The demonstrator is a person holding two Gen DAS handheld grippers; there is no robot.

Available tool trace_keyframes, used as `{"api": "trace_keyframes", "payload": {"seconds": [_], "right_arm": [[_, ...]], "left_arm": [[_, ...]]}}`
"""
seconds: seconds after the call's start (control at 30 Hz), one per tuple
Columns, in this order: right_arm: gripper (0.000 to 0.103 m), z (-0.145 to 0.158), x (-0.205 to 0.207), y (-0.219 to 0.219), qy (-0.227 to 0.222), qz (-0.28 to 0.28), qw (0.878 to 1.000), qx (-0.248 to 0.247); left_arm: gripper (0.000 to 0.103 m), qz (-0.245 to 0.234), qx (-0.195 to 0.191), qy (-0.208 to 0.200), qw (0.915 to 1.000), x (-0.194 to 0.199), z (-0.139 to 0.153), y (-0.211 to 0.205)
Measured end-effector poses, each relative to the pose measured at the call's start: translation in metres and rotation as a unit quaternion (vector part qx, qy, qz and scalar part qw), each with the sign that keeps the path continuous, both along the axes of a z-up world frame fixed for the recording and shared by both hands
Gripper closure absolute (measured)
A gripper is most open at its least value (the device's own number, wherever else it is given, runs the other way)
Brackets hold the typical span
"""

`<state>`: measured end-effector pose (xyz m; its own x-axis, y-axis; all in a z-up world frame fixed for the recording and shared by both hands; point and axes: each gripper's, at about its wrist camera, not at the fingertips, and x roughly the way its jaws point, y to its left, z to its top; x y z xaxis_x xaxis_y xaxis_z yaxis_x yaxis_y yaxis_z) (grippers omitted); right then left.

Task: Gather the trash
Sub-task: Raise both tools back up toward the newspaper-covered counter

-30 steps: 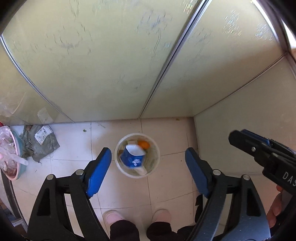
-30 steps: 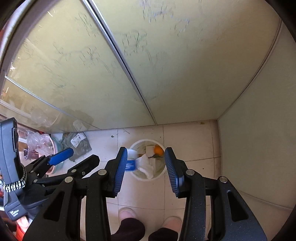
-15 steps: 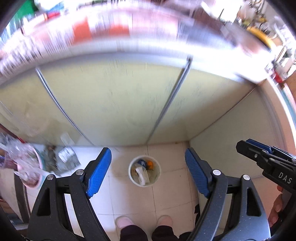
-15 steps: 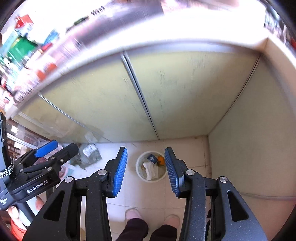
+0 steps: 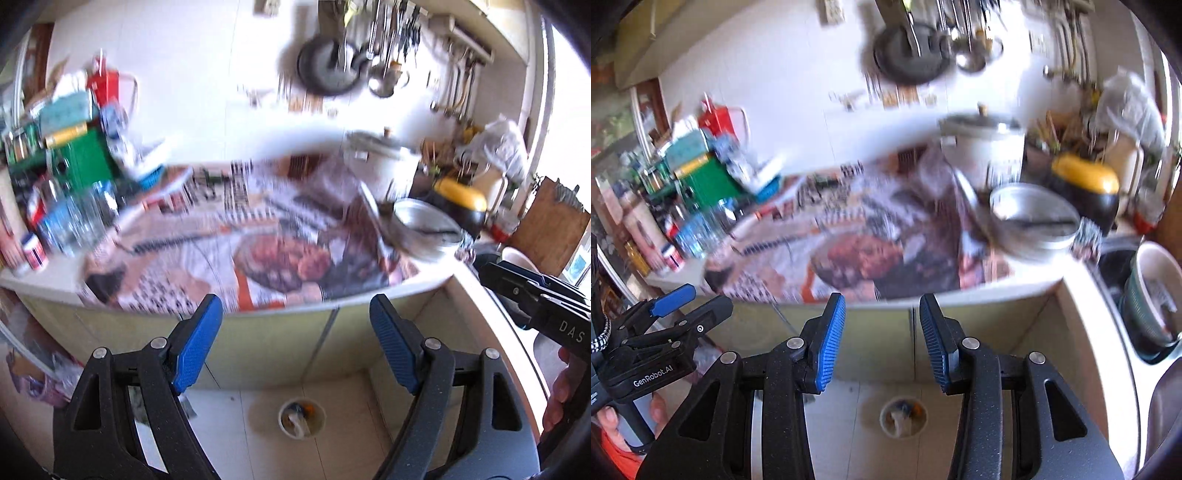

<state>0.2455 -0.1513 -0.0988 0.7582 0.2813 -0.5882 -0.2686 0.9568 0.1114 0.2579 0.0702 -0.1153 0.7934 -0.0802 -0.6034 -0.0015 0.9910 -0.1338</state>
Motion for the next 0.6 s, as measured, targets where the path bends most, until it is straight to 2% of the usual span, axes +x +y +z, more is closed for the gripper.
{"api": "trace_keyframes", "payload": {"seconds": [0.1, 0.13, 0.17, 0.23, 0.3, 0.37, 0.43, 0.6], "right_arm": [[0.062, 0.031, -0.017, 0.014, -0.045, -0.005, 0.999, 0.002], [0.057, 0.039, -0.02, 0.015, -0.057, -0.007, 0.998, 0.004], [0.052, 0.047, -0.025, 0.015, -0.071, -0.01, 0.997, 0.005], [0.051, 0.059, -0.031, 0.016, -0.096, -0.016, 0.995, 0.004], [0.05, 0.068, -0.033, 0.016, -0.11, -0.019, 0.994, 0.004], [0.041, 0.074, -0.031, 0.016, -0.119, -0.017, 0.993, 0.004], [0.038, 0.079, -0.027, 0.014, -0.129, -0.021, 0.991, 0.008], [0.038, 0.085, -0.002, 0.004, -0.142, -0.022, 0.989, 0.012]], "left_arm": [[0.019, 0.009, 0.007, -0.038, 0.9992, -0.015, 0.041, 0.011], [0.017, 0.013, 0.005, -0.05, 0.9986, -0.02, 0.052, 0.015], [0.014, 0.016, 0.002, -0.06, 0.9981, -0.023, 0.061, 0.017], [0.011, 0.018, -0.005, -0.079, 0.9967, -0.027, 0.076, 0.023], [0.01, 0.019, -0.006, -0.092, 0.9956, -0.03, 0.086, 0.025], [0.007, 0.017, -0.001, -0.101, 0.9947, -0.026, 0.096, 0.025], [0.006, 0.016, 0.006, -0.11, 0.9938, -0.019, 0.103, 0.022], [0.001, 0.021, 0.023, -0.13, 0.9911, 0.011, 0.112, 0.009]]}}
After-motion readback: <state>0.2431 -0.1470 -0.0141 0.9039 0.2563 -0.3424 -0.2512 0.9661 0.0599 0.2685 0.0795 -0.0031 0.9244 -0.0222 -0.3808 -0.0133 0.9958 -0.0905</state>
